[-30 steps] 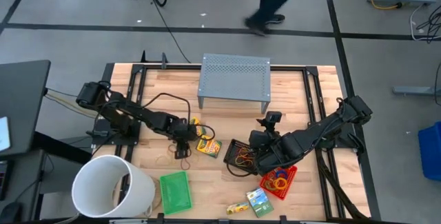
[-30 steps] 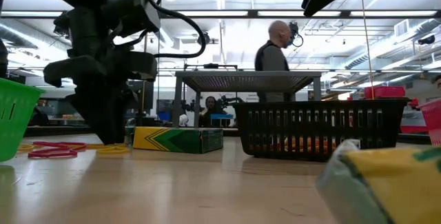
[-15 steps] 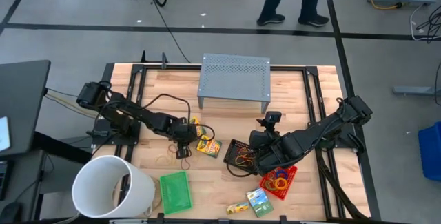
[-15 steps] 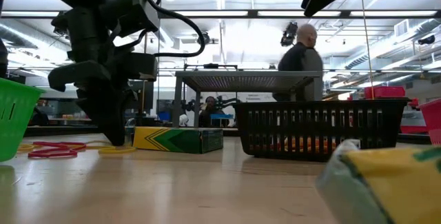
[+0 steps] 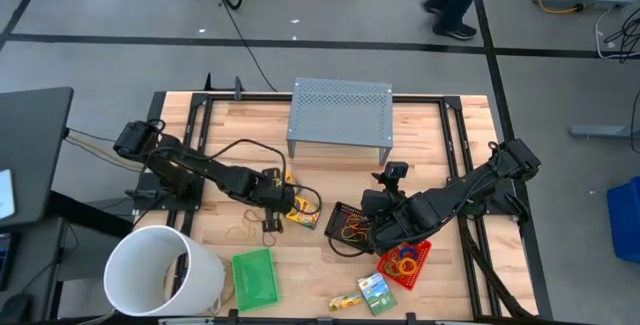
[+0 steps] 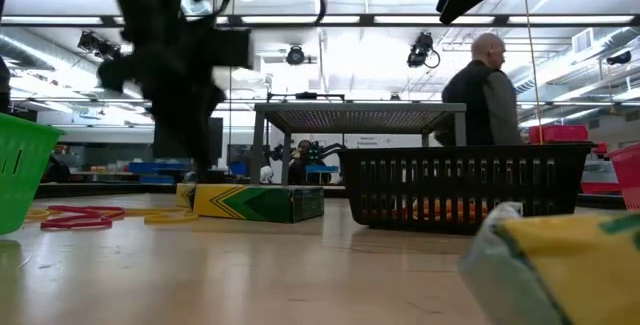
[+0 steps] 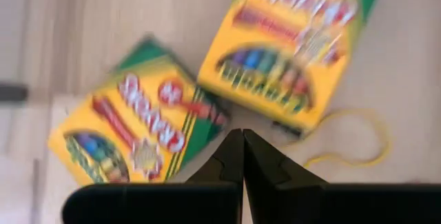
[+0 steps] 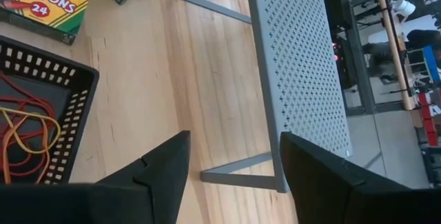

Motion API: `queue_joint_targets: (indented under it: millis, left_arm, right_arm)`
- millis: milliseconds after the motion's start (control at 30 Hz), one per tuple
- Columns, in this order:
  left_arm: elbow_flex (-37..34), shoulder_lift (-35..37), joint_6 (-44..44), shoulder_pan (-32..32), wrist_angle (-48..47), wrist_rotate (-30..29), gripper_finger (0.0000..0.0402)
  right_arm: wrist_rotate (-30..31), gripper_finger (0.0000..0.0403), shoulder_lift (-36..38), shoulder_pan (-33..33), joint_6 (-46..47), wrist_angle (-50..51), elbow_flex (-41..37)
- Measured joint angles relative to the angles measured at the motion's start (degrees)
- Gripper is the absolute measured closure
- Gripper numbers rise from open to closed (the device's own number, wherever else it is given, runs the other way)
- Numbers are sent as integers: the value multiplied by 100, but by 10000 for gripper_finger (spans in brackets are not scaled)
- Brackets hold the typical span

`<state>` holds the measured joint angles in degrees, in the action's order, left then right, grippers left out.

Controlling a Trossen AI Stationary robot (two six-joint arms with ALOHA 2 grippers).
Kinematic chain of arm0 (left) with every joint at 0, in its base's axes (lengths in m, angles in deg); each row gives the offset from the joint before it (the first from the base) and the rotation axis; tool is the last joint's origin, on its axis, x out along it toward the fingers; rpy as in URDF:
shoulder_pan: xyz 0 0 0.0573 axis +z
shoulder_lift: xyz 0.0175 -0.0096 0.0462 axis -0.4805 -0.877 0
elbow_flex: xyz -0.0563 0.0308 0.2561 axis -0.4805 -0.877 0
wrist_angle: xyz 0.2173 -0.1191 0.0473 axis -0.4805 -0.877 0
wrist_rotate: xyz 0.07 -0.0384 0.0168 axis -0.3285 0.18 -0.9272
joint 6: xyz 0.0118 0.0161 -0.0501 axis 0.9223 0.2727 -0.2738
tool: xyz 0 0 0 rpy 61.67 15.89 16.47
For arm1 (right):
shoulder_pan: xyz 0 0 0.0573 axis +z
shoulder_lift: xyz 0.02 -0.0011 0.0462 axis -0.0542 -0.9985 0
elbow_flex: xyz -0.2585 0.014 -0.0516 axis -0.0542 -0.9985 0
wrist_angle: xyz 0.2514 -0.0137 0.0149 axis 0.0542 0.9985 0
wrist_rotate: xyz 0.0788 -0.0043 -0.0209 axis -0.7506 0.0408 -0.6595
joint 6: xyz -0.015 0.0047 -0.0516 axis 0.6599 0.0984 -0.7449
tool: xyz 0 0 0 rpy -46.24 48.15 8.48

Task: Pick & Place Office Desk Supplies
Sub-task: Put the yellow rubber band into the black bin

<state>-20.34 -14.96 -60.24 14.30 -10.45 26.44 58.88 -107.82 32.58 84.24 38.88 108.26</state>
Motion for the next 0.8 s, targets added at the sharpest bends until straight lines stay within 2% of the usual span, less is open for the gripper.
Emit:
queue_joint_targets:
  millis: [100, 267, 400, 567, 800]
  left_arm:
    - [264, 4, 202, -24, -69, -8, 400]
    - [331, 2, 401, -13, -382, 646, 400]
    - [300, -136, 514, -69, -607, 751, 393]
    - [86, -430, 1146, -176, -151, 857, 351]
    - [77, -899, 1577, -213, 67, 832, 278]
  right_arm:
    - [-9, 172, 0, 0, 0, -22, 0]
    - [-243, 172, 0, -2, -14, -78, 0]
    - [-368, 172, 0, -2, -20, -78, -1]
    - [-372, 172, 0, -2, -24, -78, -2]
    - [-380, 172, 0, -2, -69, -98, 0]
